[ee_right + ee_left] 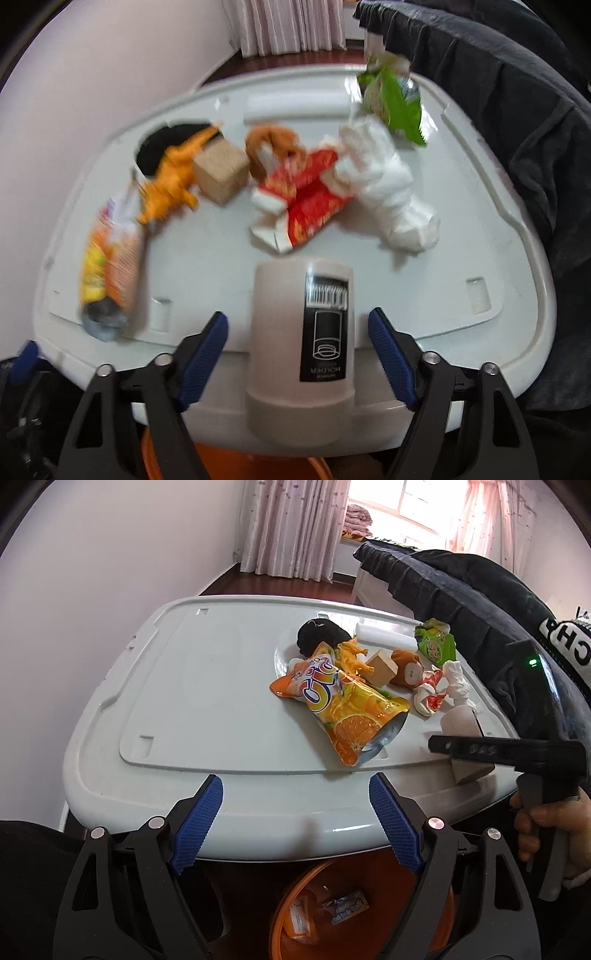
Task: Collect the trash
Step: 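Grasp the orange Cici pouch with the left tool while the right tool grasps the white cup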
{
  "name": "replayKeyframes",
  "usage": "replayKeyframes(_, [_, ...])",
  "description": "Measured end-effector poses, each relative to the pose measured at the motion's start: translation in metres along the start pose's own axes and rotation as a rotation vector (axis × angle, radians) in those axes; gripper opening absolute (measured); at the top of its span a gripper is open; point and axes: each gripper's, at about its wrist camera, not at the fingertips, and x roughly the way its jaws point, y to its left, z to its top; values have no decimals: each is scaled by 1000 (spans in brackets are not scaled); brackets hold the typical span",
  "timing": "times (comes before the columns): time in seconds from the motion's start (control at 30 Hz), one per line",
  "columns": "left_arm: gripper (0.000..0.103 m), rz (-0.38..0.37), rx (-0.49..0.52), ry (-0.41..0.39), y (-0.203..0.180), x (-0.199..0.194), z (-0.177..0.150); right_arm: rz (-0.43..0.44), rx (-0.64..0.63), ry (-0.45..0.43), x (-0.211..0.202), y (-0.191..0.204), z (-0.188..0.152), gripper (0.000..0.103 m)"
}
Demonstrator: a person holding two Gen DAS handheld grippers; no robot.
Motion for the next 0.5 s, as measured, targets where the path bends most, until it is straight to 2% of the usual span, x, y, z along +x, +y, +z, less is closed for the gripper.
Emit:
replayKeyframes(0.03, [80,-1,0,5,0,1,0,4,-18,-12,-1,3,-2,61])
replayKeyframes(0.07, [80,-3,-4,12,1,3,-1,15,-19,-17,-2,3,-3,50])
replayKeyframes(0.1, [80,-4,-7,15,1,3,-1,13,-24,-21,-2,4,-3,47])
replayKeyframes(0.3, [80,-12,-38,47,2,6,0,35,-27,-47,-4,1,-8,46])
replayKeyframes(0.5, [80,-95,-152,124,1,8,24,99,56,-52,-10,-27,-13,46])
